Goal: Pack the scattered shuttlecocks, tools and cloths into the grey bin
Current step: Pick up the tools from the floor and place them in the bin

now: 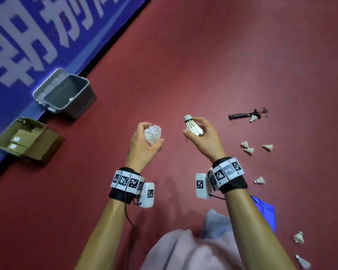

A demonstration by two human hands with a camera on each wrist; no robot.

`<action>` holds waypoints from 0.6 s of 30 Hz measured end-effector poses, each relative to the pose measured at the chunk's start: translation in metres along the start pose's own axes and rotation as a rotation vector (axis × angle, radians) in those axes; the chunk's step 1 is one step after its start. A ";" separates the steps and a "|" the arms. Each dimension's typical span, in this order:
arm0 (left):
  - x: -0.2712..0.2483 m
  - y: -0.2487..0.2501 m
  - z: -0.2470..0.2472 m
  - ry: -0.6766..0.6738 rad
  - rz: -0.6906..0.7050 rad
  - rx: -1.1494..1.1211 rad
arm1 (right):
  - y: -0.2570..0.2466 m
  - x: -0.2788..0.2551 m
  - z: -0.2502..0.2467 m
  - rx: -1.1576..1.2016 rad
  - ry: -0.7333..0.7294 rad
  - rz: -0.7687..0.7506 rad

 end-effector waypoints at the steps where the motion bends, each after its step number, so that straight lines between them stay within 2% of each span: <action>1: 0.006 -0.015 -0.012 0.031 -0.034 0.000 | -0.008 0.014 0.022 -0.022 -0.048 0.004; 6: 0.050 -0.078 -0.065 0.142 -0.172 0.032 | -0.044 0.096 0.120 -0.067 -0.205 0.032; 9: 0.093 -0.112 -0.101 0.217 -0.215 0.076 | -0.086 0.157 0.177 -0.088 -0.278 0.014; 15: 0.186 -0.164 -0.187 0.427 -0.305 0.153 | -0.216 0.273 0.276 -0.034 -0.399 -0.227; 18: 0.213 -0.186 -0.226 0.525 -0.340 0.183 | -0.261 0.307 0.325 -0.024 -0.469 -0.270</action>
Point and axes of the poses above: each hand's wrist, its own x-axis towards the middle knuckle, its own z-axis out of the palm, y = z × x, the point moved 4 cm from there along x, towards the middle knuckle, and after that the axes turned 12 degrees about z, right-handed, at the moved point
